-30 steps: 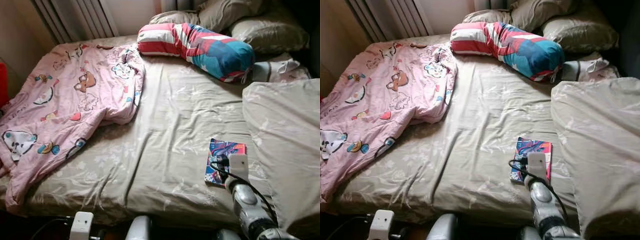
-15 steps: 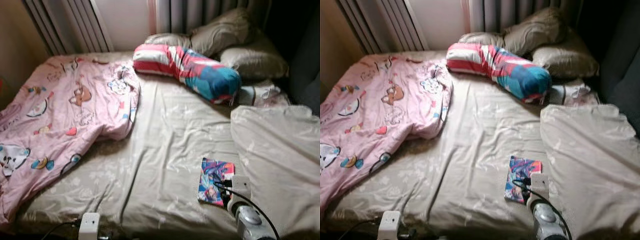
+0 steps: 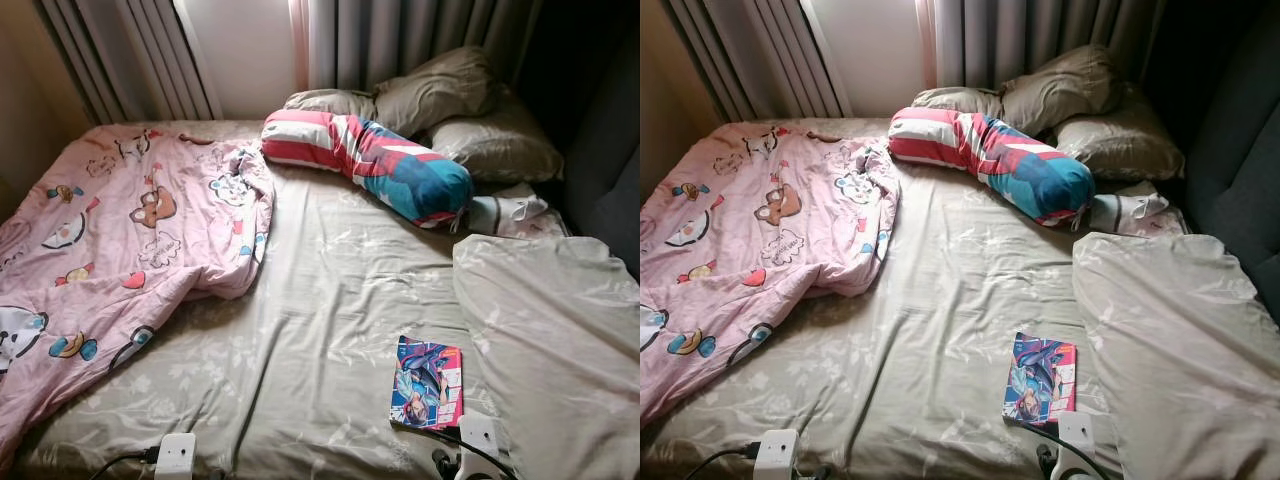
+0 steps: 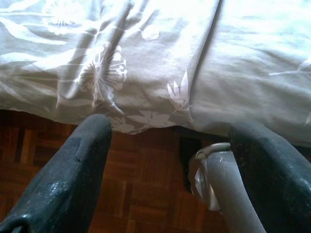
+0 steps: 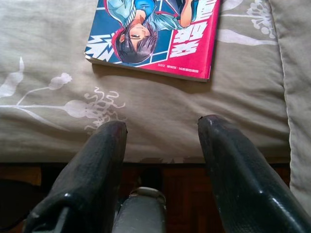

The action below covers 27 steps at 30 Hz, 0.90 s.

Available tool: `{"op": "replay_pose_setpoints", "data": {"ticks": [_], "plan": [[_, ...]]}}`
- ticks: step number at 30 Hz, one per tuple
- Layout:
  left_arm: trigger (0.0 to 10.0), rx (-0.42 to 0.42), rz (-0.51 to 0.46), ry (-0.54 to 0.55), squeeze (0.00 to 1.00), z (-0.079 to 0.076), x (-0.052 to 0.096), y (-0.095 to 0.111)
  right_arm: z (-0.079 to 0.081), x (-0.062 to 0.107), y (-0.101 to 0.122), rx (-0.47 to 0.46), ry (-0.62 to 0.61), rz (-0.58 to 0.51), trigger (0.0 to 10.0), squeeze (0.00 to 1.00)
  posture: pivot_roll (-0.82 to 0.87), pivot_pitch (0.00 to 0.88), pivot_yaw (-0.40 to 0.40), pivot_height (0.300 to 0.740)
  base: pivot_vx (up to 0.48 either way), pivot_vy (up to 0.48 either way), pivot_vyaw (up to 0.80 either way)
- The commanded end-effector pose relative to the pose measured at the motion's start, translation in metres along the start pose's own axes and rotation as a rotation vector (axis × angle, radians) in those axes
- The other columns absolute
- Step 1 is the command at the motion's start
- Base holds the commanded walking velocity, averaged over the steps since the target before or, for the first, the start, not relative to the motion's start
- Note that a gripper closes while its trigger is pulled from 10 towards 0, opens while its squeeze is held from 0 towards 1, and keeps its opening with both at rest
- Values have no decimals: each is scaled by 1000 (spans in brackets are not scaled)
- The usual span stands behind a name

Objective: Clean up the room

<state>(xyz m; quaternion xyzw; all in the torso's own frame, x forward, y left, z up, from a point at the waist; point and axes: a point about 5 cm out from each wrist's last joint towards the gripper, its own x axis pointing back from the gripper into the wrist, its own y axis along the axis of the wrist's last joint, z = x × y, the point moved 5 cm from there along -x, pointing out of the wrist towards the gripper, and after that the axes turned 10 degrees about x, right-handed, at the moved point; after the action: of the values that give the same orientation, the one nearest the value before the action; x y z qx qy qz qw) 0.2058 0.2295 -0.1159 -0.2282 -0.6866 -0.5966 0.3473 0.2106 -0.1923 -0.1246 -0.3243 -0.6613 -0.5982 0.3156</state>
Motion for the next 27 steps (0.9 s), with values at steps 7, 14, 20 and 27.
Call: {"op": "replay_pose_setpoints", "data": {"ticks": [7, 14, 20, 27], "plan": [[10000, 35, 58, 27, 0, 16, 5, -16, 4, 1, -7, 25, 17, 10, 10000, 0, 0, 0, 38, 740, 0, 70, 409], [10000, 44, 74, 42, 0, 27, 9, -21, -4, 2, -10, -12, -3, 22, 10000, 0, 2, 0, 38, 740, 0, 275, 114], [10000, 53, 79, 52, 0, 30, 10, -22, -3, 3, -14, -24, -7, 37, 10000, 0, 6, 0, 39, 740, 0, 284, 0], [10000, 60, 77, 52, 0, 26, 8, -19, -3, 3, -16, -18, -3, 45, 10000, 0, 4, 0, 38, 740, 0, 287, 0]]}}
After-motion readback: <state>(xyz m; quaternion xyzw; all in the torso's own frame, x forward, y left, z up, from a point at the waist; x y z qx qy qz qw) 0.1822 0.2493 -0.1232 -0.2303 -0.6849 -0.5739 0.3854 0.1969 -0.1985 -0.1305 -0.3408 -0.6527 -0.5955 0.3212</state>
